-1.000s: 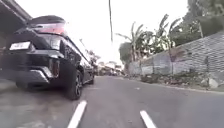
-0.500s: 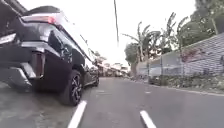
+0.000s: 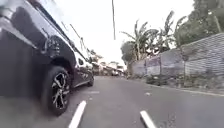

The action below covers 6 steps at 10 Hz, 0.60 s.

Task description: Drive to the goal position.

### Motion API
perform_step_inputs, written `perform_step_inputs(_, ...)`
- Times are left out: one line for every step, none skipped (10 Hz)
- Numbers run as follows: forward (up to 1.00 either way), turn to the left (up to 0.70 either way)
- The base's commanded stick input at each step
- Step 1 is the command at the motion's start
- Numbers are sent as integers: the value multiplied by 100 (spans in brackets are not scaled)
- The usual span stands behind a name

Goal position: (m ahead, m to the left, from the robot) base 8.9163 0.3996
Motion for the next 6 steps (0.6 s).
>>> perform_step_inputs(100,-40)
perform_step_inputs(100,-40)
perform_step_inputs(100,-40)
perform_step_inputs(100,-26)
perform_step_inputs(100,-9)
perform_step_inputs(100,0)
